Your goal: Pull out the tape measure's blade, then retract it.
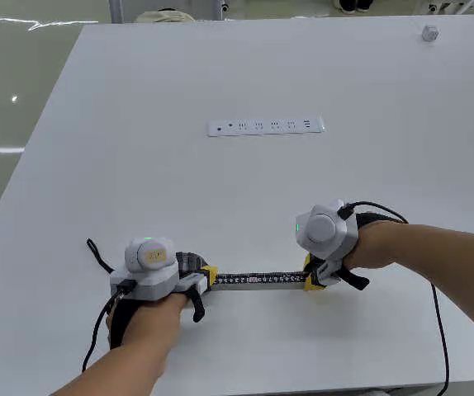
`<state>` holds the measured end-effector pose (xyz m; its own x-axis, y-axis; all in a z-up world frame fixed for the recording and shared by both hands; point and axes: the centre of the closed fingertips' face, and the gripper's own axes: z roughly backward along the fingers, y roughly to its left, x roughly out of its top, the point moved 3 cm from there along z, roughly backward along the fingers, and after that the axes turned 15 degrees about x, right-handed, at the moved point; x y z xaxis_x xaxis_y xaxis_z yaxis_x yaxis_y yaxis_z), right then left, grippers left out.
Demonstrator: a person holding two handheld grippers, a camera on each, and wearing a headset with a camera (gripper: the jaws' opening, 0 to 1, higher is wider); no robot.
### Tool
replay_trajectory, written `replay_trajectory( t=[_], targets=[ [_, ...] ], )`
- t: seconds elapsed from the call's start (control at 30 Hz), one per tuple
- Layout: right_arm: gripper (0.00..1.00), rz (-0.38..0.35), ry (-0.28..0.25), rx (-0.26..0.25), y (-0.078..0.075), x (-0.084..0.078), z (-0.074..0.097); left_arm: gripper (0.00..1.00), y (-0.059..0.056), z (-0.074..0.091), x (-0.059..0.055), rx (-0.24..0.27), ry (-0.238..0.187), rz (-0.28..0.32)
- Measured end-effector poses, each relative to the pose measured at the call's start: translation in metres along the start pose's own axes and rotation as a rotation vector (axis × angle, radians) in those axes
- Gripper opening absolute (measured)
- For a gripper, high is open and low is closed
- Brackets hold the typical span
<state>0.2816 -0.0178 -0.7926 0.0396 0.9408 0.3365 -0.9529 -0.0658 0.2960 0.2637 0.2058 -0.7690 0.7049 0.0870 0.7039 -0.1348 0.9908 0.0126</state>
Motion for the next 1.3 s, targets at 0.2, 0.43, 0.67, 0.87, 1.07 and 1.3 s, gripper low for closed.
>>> replay_trajectory(
  t=[0.2, 0.43, 0.67, 0.87, 1.07, 1.3],
  targets=[
    [0.14, 0.002, -0.003, 0.0, 0.0004, 0.0024, -0.0011, 0.61, -0.0002, 0.0003, 0.0002, 0.0, -0.001, 0.0],
    [0.14, 0.004, -0.008, 0.0, 0.0007, 0.0047, -0.0019, 0.61, 0.0, 0.0004, 0.0002, 0.0, -0.001, 0.0],
    [0.14, 0.005, -0.013, 0.0, 0.0003, 0.0061, -0.0026, 0.61, 0.0, 0.0003, 0.0004, -0.001, -0.004, -0.003],
    [0.14, 0.008, -0.013, 0.002, 0.0003, 0.0068, -0.0032, 0.61, 0.0, 0.0005, 0.0003, -0.002, -0.003, -0.003],
    [0.14, 0.008, -0.015, 0.002, 0.0003, 0.0087, -0.0041, 0.61, 0.0002, 0.0005, 0.0002, -0.003, -0.002, -0.003],
    [0.14, 0.007, -0.016, 0.001, 0.0003, 0.01, -0.0048, 0.61, 0.0001, 0.0008, 0.0003, -0.003, 0.0, -0.003]
  ],
)
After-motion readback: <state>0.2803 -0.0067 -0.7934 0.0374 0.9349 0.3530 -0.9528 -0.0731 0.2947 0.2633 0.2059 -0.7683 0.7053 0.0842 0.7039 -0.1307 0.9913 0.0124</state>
